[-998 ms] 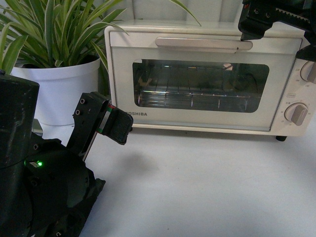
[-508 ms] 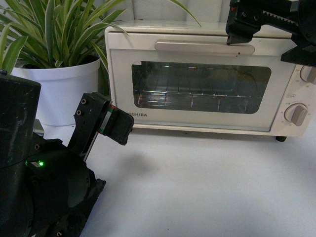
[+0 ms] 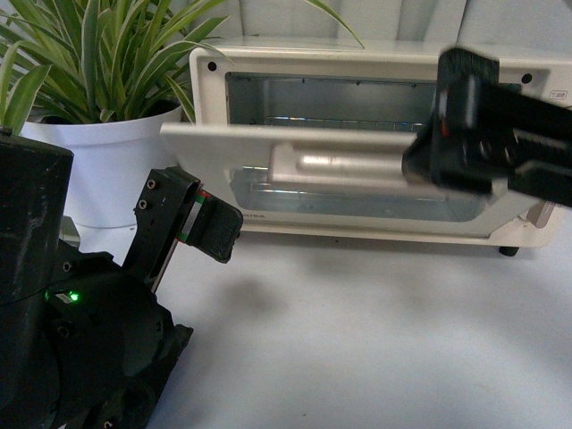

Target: Open oven

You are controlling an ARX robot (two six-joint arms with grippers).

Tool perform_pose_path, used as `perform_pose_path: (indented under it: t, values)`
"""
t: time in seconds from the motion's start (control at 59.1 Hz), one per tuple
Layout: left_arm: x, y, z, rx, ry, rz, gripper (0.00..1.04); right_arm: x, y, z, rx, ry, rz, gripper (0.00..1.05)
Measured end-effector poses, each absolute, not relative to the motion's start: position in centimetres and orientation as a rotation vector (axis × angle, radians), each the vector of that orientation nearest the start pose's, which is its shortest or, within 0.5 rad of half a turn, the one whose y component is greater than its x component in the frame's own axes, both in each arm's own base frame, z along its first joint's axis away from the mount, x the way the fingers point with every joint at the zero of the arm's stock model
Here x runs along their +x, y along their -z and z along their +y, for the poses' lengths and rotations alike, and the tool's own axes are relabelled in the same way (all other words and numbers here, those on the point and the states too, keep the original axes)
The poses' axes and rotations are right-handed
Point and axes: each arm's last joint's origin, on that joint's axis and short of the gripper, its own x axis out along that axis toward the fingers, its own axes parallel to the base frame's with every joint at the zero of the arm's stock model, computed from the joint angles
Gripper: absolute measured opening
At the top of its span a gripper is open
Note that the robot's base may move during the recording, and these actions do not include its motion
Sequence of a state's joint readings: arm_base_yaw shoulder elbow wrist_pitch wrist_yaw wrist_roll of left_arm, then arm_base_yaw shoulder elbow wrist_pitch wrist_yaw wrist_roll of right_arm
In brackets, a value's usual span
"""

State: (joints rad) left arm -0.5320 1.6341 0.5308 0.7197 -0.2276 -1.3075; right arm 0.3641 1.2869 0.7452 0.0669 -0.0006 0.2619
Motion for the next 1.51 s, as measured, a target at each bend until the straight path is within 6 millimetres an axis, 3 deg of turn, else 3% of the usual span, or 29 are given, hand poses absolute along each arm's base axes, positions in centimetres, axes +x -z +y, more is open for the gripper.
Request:
perform_pose_path:
  t: [0.135,0.372,0.626,0.981,1.506]
  values:
    - [25.2,-14.0,-14.1,-1.142,0.023,0.492,0.98,23.5,-22.9,8.3,0.171,-0.275,0.518,0.95]
    - [25.1,-13.9,-14.0,-1.135,0.023,0.493,0.98,18.9,-25.9,4.8,0.232,-0.282,0.331,0.95]
    - [24.5,-13.9,-13.7,-1.092,0.029,0.494,0.98,14.6,-24.1,2.0,0.275,-0.255,0.299,0.95]
    - [24.1,-13.6,-13.4,-0.876,0.015,0.463,0.98,14.2,-23.6,1.4,0.293,-0.239,0.306,0.95]
    - [23.1,-12.6,-14.3,-0.368,0.012,0.449,0.98,14.1,-23.6,1.0,0.305,-0.229,0.306,0.95]
